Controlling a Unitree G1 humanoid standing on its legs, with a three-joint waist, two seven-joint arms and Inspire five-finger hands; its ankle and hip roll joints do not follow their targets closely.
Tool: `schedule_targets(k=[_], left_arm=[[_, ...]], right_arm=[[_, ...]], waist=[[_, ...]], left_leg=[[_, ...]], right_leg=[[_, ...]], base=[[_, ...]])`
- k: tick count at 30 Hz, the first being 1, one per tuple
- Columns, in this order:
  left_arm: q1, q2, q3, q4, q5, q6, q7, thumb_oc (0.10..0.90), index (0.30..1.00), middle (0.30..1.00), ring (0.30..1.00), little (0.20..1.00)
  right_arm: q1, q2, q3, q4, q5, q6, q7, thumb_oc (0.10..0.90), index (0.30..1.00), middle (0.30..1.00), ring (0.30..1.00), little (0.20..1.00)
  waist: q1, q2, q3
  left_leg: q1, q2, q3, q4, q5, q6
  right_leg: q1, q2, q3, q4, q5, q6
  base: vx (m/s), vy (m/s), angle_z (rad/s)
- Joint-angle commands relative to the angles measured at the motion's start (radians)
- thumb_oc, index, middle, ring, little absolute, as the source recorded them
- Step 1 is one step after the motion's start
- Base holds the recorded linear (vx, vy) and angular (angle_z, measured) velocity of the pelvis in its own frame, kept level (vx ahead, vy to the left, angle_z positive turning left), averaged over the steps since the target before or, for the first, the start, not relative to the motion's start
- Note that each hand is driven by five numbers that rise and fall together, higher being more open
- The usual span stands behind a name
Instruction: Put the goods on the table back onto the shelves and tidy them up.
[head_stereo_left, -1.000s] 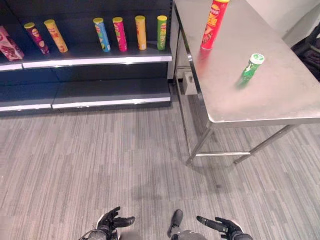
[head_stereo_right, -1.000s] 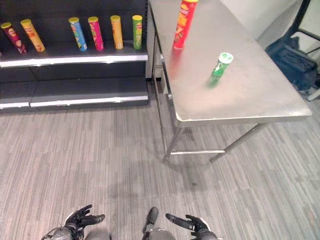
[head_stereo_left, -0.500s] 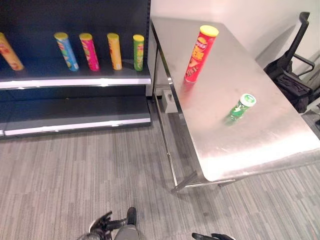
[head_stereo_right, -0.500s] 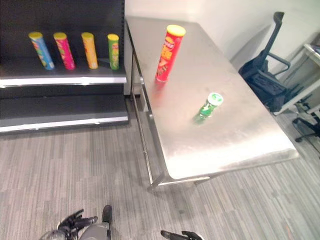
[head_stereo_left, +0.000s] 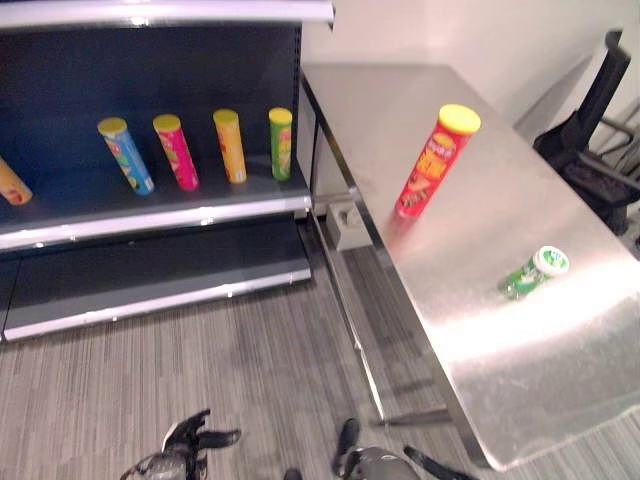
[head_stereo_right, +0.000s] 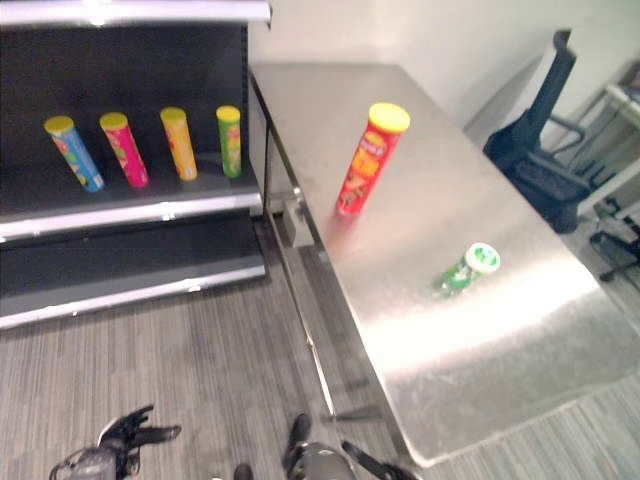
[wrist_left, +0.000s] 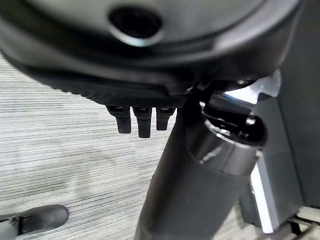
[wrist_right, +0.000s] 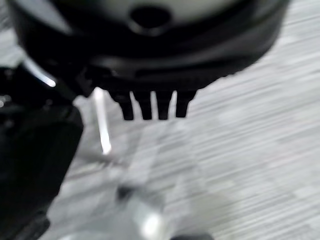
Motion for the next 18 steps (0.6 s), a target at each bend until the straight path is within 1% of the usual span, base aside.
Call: schedule_targets(k=[1, 2, 3, 6, 11, 14, 16, 18], left_arm=[[-0.098, -0.008, 0.019, -0.025, 0.027, -0.034, -0.024, 0.8, 0.9, 0.9, 0.9, 0.9], [-0.083, -0.018, 0.015, -0.019, 0.048, -0.034, -0.031, 0.8, 0.9, 0.9, 0.9, 0.9], [-0.079, -0.019, 0.014, -0.019, 0.048, -0.032, -0.033, 0.8, 0.9, 0.9, 0.9, 0.9], [-0.074, -0.023, 0.016, -0.019, 0.051, -0.032, -0.034, 0.8, 0.9, 0.9, 0.9, 0.9], [-0.069, -0.031, 0.013, -0.011, 0.056, -0.033, -0.037, 0.8, 0.9, 0.9, 0.9, 0.9], [-0.075, -0.027, 0.007, -0.017, 0.062, -0.032, -0.035, 0.8, 0.9, 0.9, 0.9, 0.9], [-0.081, -0.024, 0.008, -0.014, 0.063, -0.032, -0.033, 0.8, 0.9, 0.9, 0.9, 0.9], [-0.083, -0.019, 0.01, -0.016, 0.066, -0.032, -0.035, 0.8, 0.9, 0.9, 0.9, 0.9]], right_arm=[[-0.025, -0.082, -0.003, 0.008, 0.03, -0.002, -0.03, 0.8, 0.9, 0.9, 0.9, 0.9], [-0.005, -0.097, -0.028, 0.023, 0.04, -0.004, -0.029, 0.8, 0.9, 0.9, 0.9, 0.9], [0.001, -0.098, -0.031, 0.023, 0.041, -0.004, -0.028, 0.8, 0.9, 0.9, 0.9, 0.9], [0.006, -0.099, -0.034, 0.026, 0.042, -0.004, -0.026, 0.8, 0.9, 0.9, 0.9, 0.9], [0.008, -0.091, -0.015, 0.018, 0.035, -0.005, -0.016, 0.8, 0.9, 0.9, 0.9, 0.9], [0.0, -0.091, -0.011, 0.011, 0.029, -0.004, -0.02, 0.8, 0.9, 0.9, 0.9, 0.9], [0.003, -0.105, -0.04, 0.006, 0.047, -0.009, -0.031, 0.8, 0.9, 0.9, 0.9, 0.9], [0.013, -0.145, -0.117, 0.004, 0.092, -0.016, -0.053, 0.8, 0.9, 0.9, 0.9, 0.9]], waist=[[-0.017, 0.049, 0.047], [-0.027, 0.05, 0.033], [-0.028, 0.051, 0.029], [-0.033, 0.052, 0.023], [-0.04, 0.055, 0.013], [-0.047, 0.063, 0.009], [-0.055, 0.068, 0.006], [-0.065, 0.074, 0.006]], left_leg=[[-0.134, 0.184, 0.012, -0.161, 0.156, -0.046], [-0.12, 0.192, 0.019, -0.161, 0.149, -0.053], [-0.115, 0.195, 0.021, -0.161, 0.147, -0.055], [-0.111, 0.199, 0.024, -0.161, 0.145, -0.058], [-0.088, 0.201, 0.025, -0.161, 0.137, -0.061], [-0.079, 0.203, 0.032, -0.161, 0.135, -0.062], [-0.076, 0.204, 0.037, -0.161, 0.133, -0.063], [-0.065, 0.203, 0.04, -0.161, 0.128, -0.064]], right_leg=[[0.16, -0.063, 0.031, -0.122, -0.05, 0.286], [0.19, -0.051, 0.035, -0.161, -0.044, 0.288], [0.196, -0.047, 0.039, -0.167, -0.046, 0.288], [0.197, -0.043, 0.045, -0.17, -0.049, 0.286], [0.209, -0.032, 0.076, -0.17, -0.059, 0.282], [0.213, -0.029, 0.085, -0.17, -0.062, 0.28], [0.215, -0.029, 0.089, -0.17, -0.064, 0.28], [0.225, -0.028, 0.093, -0.17, -0.067, 0.28]], base=[[0.11, -0.052, -0.32], [0.11, -0.051, -0.32], [0.1, -0.051, -0.54], [0.06, -0.029, -0.29], [0.08, -0.019, -0.29], [0.08, -0.016, -0.22], [0.06, 0.007, -0.19], [0.07, 0.013, 0.02]])
